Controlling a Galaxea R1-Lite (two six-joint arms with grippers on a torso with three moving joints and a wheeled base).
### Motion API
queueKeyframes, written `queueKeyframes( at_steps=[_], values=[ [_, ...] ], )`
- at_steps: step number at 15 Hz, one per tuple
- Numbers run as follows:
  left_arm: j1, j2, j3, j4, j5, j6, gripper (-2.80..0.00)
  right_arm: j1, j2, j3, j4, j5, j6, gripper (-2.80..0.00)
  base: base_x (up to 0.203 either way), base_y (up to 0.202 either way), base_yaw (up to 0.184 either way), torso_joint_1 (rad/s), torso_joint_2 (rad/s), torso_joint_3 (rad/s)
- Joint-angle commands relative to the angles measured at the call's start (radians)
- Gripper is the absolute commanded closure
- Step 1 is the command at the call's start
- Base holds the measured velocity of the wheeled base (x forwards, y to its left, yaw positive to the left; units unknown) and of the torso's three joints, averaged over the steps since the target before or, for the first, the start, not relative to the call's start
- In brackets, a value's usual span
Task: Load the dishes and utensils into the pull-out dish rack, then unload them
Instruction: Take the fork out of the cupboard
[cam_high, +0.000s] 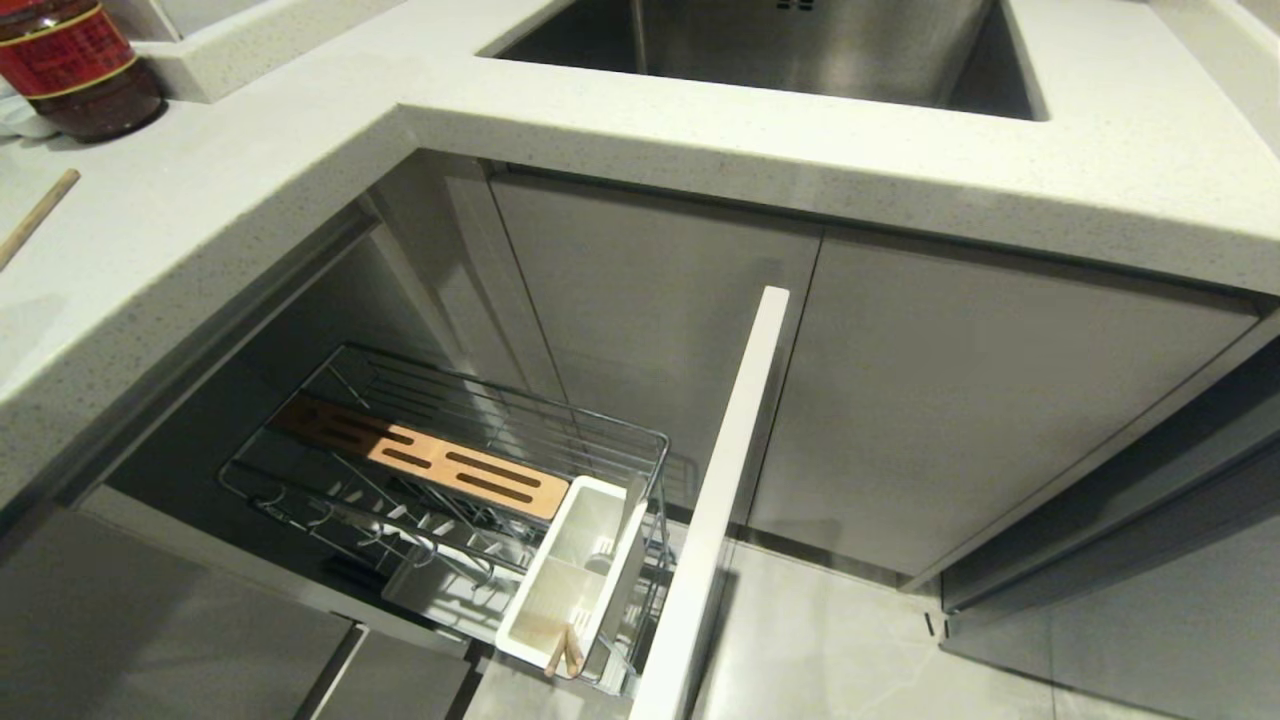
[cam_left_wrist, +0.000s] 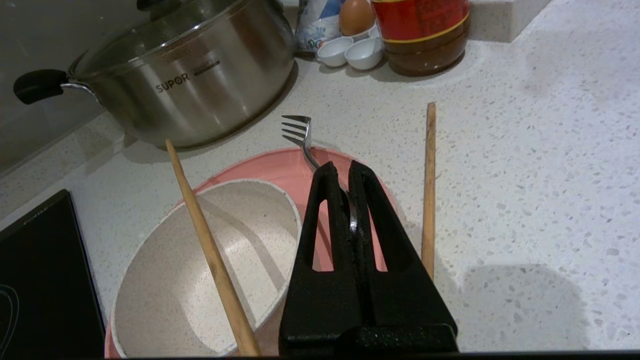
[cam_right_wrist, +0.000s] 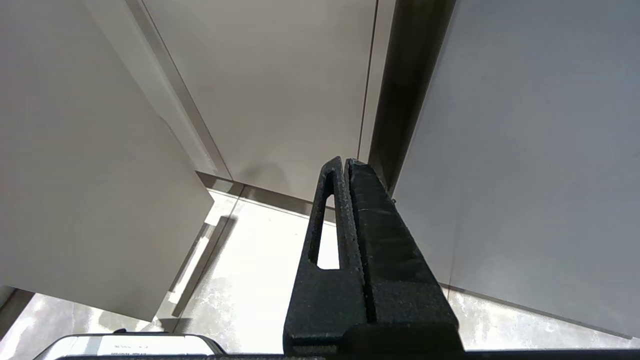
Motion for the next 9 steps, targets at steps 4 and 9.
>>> queueKeyframes(
  at_steps=[4, 9],
  values=[
    [0.004, -0.017, 0.059, -0.001, 0.004, 0.006, 0.0, 0.0, 0.001, 0.026, -0.001, 0.0, 0.0, 0.0, 0.0, 0.0, 0.0, 0.0, 0.0, 0.0],
    [0.005, -0.049, 0.073, -0.001, 0.005, 0.006, 0.0, 0.0, 0.001, 0.026, -0.001, 0.0, 0.001, 0.0, 0.0, 0.0, 0.0, 0.0, 0.0, 0.0]
  ],
)
